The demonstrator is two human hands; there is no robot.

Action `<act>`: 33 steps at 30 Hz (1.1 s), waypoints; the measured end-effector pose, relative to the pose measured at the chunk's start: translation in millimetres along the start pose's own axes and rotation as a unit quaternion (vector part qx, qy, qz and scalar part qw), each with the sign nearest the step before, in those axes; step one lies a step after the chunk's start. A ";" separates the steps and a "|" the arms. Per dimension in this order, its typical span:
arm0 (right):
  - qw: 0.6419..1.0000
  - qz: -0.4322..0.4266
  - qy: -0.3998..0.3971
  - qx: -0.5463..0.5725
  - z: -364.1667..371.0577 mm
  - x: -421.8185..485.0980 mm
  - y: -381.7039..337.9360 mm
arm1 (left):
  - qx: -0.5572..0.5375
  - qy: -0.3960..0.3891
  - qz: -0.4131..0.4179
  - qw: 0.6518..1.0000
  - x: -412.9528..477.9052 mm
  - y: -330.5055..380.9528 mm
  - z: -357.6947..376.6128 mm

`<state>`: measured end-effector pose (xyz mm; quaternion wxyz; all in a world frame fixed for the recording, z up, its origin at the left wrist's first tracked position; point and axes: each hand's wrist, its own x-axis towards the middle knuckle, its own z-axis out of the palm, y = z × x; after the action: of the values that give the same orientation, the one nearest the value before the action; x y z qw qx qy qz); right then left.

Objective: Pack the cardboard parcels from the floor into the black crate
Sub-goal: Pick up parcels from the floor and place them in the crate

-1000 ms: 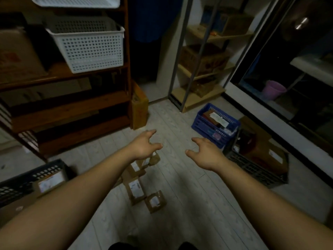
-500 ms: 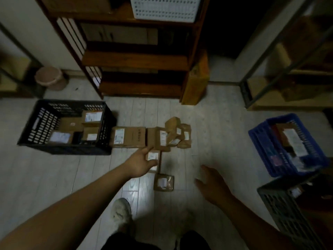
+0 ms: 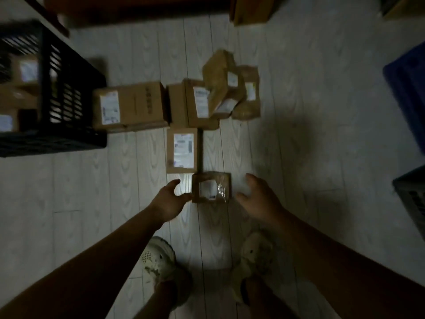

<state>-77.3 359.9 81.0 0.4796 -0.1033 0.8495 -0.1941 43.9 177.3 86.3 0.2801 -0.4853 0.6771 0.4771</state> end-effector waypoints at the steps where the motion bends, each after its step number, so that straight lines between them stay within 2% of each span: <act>1: 1.000 0.005 -0.003 0.015 15.6 21.8 9.0 | 0.000 0.001 -0.011 1.000 24.7 -10.8 11.4; 5: 0.996 0.038 -0.026 0.074 73.7 101.1 43.8 | -0.018 -0.010 -0.049 0.999 113.0 -49.1 56.0; 9: 0.987 0.059 -0.037 0.145 117.1 162.7 73.0 | -0.092 -0.033 -0.045 0.994 178.2 -71.9 86.2; 12: 0.975 0.048 -0.060 0.208 138.1 186.1 79.7 | -0.142 -0.083 -0.033 0.986 200.1 -81.5 99.5; 15: 0.962 0.053 -0.039 0.265 149.9 186.8 76.0 | -0.168 -0.105 -0.026 0.980 201.5 -85.4 104.5; 19: 0.949 0.091 -0.032 0.301 145.0 149.6 67.6 | -0.164 -0.104 -0.001 0.981 165.6 -82.4 93.9; 23: 0.945 0.104 -0.023 0.309 110.8 83.4 41.5 | -0.209 -0.106 -0.012 0.972 97.9 -60.0 68.4; 26: 0.947 0.085 0.002 0.309 74.8 28.1 7.4 | -0.241 -0.104 -0.005 0.965 39.9 -32.4 40.1; 33: 0.951 0.013 0.045 0.305 -26.2 -115.7 -97.1 | -0.227 -0.069 0.058 0.970 -113.4 53.6 -57.3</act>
<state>-40.7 320.1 224.5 0.4520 0.0676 0.7717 -0.4423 41.4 172.8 224.0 0.1804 -0.4624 0.5567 0.6662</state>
